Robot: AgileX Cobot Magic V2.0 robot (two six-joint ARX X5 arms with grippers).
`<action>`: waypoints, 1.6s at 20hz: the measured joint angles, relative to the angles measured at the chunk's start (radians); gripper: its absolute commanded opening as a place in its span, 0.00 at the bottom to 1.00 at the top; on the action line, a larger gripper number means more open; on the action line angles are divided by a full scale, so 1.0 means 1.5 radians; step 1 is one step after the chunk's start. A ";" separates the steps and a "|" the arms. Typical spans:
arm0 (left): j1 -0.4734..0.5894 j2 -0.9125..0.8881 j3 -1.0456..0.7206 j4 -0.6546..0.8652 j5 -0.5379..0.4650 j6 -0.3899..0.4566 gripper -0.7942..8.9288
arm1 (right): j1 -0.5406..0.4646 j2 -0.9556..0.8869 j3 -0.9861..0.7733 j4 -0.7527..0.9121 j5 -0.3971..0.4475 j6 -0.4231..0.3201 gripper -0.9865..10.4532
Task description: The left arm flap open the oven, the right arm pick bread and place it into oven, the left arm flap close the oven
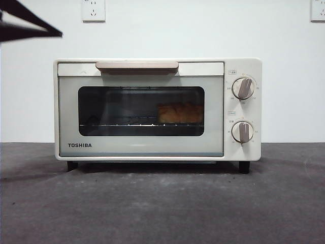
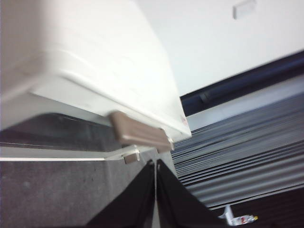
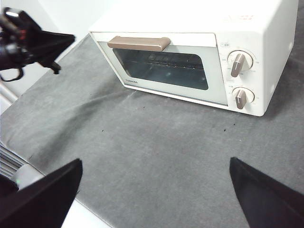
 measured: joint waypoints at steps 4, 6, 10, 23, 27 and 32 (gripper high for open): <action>-0.003 -0.088 0.000 -0.095 0.001 0.056 0.09 | 0.000 0.000 0.000 0.000 0.000 0.000 0.52; -0.004 -0.137 0.000 -0.152 0.001 0.092 0.09 | 0.000 0.000 0.000 0.000 0.000 0.000 0.52; -0.004 -0.230 0.000 -0.277 -0.026 0.169 0.09 | 0.000 0.000 0.000 0.000 0.000 0.000 0.52; -0.006 -0.471 0.000 -0.551 -0.117 0.429 0.09 | 0.000 0.000 0.000 0.000 0.000 -0.040 0.52; -0.006 -0.491 0.000 -0.587 -0.131 0.504 0.09 | 0.000 0.000 0.000 0.000 0.000 -0.060 0.52; -0.006 -0.492 0.000 -0.603 -0.159 0.541 0.09 | 0.000 0.000 0.000 0.000 0.001 -0.069 0.42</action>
